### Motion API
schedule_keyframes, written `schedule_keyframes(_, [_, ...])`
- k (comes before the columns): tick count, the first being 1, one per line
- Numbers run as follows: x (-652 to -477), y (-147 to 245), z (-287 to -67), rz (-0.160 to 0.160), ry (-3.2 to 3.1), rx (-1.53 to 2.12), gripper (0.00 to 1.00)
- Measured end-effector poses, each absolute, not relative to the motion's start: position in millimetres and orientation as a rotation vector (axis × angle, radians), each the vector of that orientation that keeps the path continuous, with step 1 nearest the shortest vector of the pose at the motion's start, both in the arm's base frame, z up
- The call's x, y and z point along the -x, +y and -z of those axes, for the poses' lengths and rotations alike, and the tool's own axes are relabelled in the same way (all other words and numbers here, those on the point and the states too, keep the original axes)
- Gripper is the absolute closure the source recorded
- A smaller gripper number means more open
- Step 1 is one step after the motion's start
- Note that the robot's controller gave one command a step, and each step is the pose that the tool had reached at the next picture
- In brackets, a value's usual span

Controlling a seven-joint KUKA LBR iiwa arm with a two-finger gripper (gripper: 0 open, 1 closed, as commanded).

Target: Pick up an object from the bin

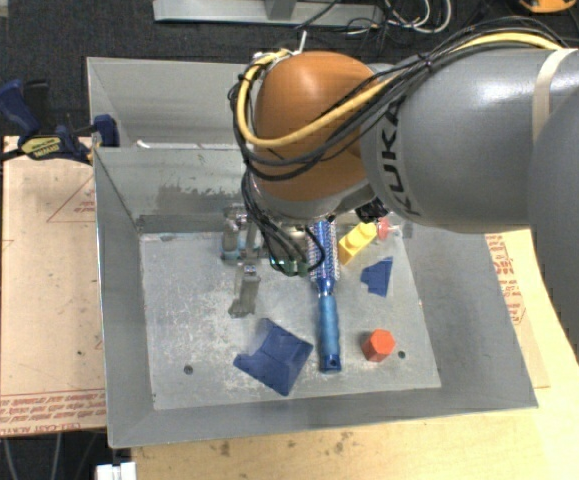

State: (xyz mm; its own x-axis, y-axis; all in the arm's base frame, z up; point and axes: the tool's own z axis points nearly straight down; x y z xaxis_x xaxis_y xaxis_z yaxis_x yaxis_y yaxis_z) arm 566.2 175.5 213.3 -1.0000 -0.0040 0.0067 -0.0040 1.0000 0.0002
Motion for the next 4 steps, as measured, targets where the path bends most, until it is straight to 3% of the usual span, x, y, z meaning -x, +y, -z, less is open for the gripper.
schedule_keyframes(1, [-500.4,90.3,-66.9,0.000,-3.118,-0.346,0.00])
schedule_keyframes(2, [-491.4,84.1,-100.8,0.002,-3.133,-0.255,0.00])
schedule_keyframes(3, [-499.2,73.1,-112.4,0.002,-3.143,-0.060,0.00])
schedule_keyframes(4, [-508.2,70.0,-68.8,0.002,-3.132,0.226,0.00])
